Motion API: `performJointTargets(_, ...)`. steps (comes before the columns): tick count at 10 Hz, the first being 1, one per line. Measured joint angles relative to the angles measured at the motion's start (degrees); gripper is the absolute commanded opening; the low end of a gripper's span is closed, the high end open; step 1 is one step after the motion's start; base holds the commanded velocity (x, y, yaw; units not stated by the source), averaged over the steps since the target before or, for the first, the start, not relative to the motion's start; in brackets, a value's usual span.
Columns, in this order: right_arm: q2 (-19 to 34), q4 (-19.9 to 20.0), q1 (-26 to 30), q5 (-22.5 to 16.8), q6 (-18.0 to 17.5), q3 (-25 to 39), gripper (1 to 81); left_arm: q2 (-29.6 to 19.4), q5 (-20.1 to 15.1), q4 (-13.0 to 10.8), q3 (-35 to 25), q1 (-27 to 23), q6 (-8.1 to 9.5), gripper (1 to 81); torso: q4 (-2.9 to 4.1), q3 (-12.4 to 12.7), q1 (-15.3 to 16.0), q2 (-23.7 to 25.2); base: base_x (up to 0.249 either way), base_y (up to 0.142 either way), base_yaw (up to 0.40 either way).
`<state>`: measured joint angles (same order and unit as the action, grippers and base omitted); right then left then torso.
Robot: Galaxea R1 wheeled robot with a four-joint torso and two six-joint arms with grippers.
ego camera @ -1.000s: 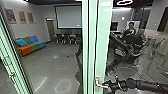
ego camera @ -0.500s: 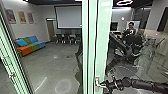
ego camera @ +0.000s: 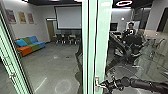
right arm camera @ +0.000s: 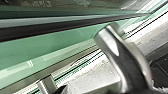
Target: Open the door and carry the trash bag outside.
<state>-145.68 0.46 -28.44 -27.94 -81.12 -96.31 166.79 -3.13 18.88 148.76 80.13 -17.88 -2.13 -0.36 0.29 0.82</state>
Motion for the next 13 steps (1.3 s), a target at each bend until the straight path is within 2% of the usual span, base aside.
performJointTargets(2,-0.16,0.16,-0.30,0.11,0.05,-0.91,81.1,-0.11,-0.02,0.00,0.00,0.00,0.02,1.0,0.00,0.02,-0.05,0.00,0.000,0.000,0.000)
performJointTargets(4,0.39,-2.35,-1.79,2.36,0.85,-5.51,81.1,-0.33,-0.04,0.00,0.06,0.05,0.02,1.0,0.00,0.02,-0.02,0.00,0.000,0.000,0.000)
performJointTargets(6,0.00,-2.26,-1.93,2.61,0.66,-6.21,81.1,-0.30,0.05,0.00,0.05,0.05,0.02,1.0,0.00,0.02,-0.02,0.00,0.000,0.000,0.000)
performJointTargets(10,-0.35,-2.47,-1.40,0.85,0.61,-6.39,81.1,-0.30,0.00,0.43,0.05,0.18,0.02,1.0,-0.02,0.02,-0.02,0.00,0.000,0.000,0.000)
performJointTargets(12,-0.55,-3.18,-0.16,-2.43,-0.02,-5.40,81.1,-0.28,0.05,0.44,0.05,0.18,0.02,1.0,-0.02,0.02,0.00,0.00,0.000,0.000,0.000)
performJointTargets(13,-0.44,-3.33,0.02,-2.51,-0.22,-4.24,81.1,-0.28,0.07,0.44,0.05,0.16,0.02,1.0,-0.02,0.02,0.02,0.00,0.000,0.000,0.000)
